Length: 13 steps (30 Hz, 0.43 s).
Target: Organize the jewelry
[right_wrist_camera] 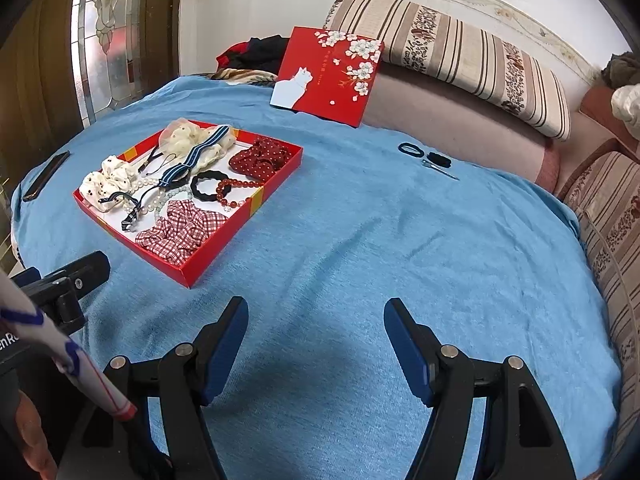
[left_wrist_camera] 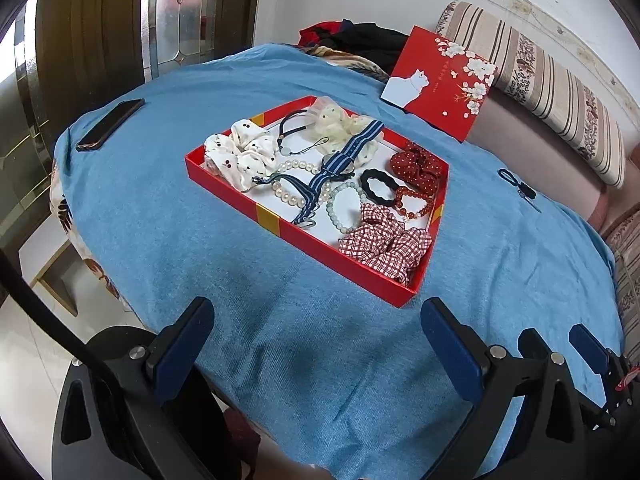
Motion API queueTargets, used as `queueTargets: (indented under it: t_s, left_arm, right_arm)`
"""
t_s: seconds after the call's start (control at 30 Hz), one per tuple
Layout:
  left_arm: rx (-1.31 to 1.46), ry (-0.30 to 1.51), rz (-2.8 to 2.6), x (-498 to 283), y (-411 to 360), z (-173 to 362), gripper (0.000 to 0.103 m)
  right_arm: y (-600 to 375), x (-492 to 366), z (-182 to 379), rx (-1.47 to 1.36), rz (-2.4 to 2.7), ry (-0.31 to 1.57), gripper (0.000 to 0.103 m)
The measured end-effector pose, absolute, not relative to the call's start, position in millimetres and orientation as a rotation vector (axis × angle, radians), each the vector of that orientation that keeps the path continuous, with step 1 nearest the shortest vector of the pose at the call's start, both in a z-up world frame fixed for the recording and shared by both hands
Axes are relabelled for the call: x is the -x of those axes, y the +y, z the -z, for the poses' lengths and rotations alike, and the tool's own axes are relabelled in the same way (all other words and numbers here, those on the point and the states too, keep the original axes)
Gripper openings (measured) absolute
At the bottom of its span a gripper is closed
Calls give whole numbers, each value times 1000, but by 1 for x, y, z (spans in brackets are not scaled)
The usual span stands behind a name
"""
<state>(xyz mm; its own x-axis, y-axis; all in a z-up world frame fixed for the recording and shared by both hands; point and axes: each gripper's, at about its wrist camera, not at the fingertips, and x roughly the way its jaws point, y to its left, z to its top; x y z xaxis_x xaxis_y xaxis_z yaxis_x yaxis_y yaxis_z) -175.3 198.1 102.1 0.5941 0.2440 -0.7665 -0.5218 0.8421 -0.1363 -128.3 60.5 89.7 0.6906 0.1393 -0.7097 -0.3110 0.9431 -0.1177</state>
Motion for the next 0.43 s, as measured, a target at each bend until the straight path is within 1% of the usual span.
queueTargets:
  t_s: [0.43]
  left_arm:
    - [239, 754, -502, 197, 166, -138, 103]
  right_arm:
    - [35, 150, -107, 170, -272, 722, 76]
